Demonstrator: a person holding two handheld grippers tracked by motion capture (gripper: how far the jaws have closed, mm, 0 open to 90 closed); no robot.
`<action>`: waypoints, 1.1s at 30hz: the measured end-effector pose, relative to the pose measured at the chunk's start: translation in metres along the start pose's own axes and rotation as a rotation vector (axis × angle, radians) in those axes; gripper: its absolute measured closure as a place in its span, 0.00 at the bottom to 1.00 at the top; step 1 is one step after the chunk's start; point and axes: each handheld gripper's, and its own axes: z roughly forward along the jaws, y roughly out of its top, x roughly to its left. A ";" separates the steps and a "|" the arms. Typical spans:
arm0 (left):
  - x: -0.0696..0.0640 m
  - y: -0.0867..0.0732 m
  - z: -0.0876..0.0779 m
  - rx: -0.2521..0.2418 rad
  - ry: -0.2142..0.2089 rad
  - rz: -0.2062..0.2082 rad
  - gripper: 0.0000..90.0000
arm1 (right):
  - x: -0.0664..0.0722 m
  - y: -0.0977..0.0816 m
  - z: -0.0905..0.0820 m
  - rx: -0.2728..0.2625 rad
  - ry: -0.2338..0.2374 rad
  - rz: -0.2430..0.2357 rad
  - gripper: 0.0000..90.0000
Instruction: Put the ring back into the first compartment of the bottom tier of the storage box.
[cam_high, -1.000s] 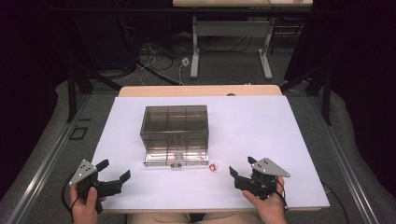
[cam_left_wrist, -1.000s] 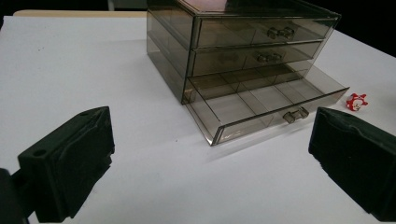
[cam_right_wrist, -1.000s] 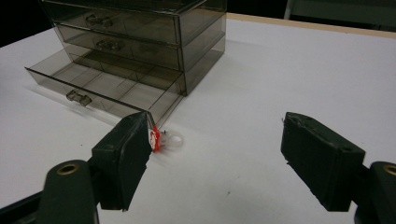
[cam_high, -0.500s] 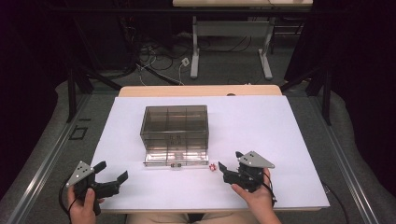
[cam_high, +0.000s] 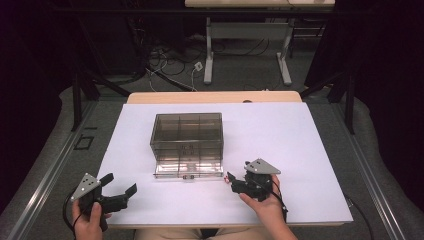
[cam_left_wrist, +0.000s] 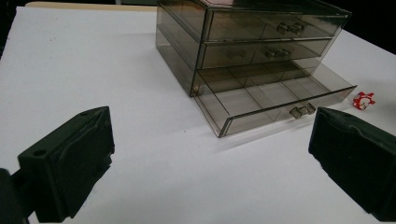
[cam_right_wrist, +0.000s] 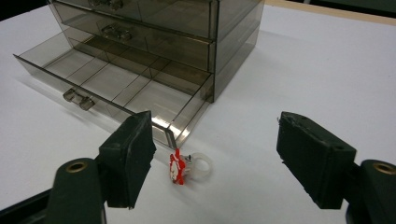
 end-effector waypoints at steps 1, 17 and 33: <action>0.000 0.000 0.000 0.000 0.000 0.000 0.00 | 0.000 0.000 0.001 0.005 0.003 0.004 0.31; 0.000 0.000 0.001 0.004 0.004 -0.004 0.01 | 0.004 0.005 0.019 0.052 0.039 0.046 0.34; 0.000 -0.001 0.002 0.007 0.005 -0.007 0.01 | 0.005 0.003 0.030 0.102 0.081 0.032 0.49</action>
